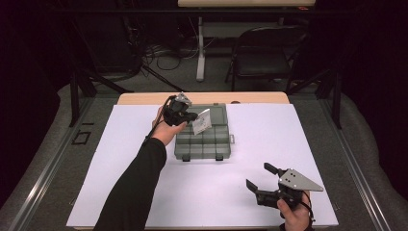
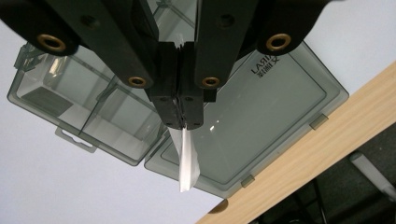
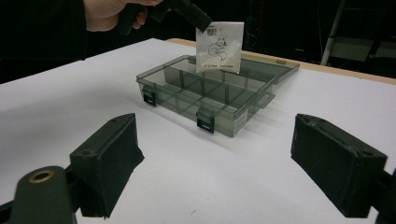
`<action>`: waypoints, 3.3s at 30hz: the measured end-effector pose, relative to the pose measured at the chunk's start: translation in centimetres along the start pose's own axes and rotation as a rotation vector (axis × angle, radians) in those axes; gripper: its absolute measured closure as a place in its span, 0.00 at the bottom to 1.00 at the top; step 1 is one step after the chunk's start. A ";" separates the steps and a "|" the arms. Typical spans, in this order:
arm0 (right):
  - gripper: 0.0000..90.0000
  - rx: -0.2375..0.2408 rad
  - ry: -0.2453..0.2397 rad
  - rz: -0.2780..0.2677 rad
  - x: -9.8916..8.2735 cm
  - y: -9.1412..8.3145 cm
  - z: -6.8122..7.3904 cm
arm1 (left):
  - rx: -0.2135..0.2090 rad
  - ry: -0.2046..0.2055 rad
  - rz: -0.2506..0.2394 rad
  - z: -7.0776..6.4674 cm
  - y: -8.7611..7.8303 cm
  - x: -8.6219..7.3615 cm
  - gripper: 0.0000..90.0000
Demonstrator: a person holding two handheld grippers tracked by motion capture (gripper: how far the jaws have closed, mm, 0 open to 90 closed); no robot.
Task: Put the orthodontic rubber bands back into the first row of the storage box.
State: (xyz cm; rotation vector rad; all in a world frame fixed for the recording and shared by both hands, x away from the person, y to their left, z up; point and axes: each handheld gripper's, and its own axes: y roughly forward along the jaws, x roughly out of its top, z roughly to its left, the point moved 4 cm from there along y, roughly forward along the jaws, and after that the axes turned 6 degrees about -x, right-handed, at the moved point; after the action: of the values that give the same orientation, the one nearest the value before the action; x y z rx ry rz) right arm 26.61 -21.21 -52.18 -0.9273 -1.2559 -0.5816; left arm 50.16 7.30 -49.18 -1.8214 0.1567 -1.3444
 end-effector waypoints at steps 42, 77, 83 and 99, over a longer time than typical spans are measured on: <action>0.16 0.002 -0.008 0.019 -0.1 0.0 0.0 | 0.102 -0.116 0.016 0.4 1.2 -2.4 0.40; 0.16 -0.001 -0.010 0.018 0.0 0.0 0.0 | 0.094 -0.150 -0.003 0.0 -0.5 -2.3 0.32; 0.16 -0.005 -0.012 0.016 0.0 0.0 0.0 | 0.061 -0.159 -0.045 -0.7 -1.6 -2.0 0.31; 0.16 -0.009 0.008 0.008 -0.2 0.0 -0.3 | -0.006 -0.158 -0.131 -2.3 -4.0 -2.8 0.29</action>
State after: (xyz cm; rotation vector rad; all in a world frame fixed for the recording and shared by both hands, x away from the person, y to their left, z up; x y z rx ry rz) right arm 26.70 -21.51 -52.38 -0.9358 -1.2431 -0.5844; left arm 45.63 10.08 -48.36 -1.9623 -0.0435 -1.2822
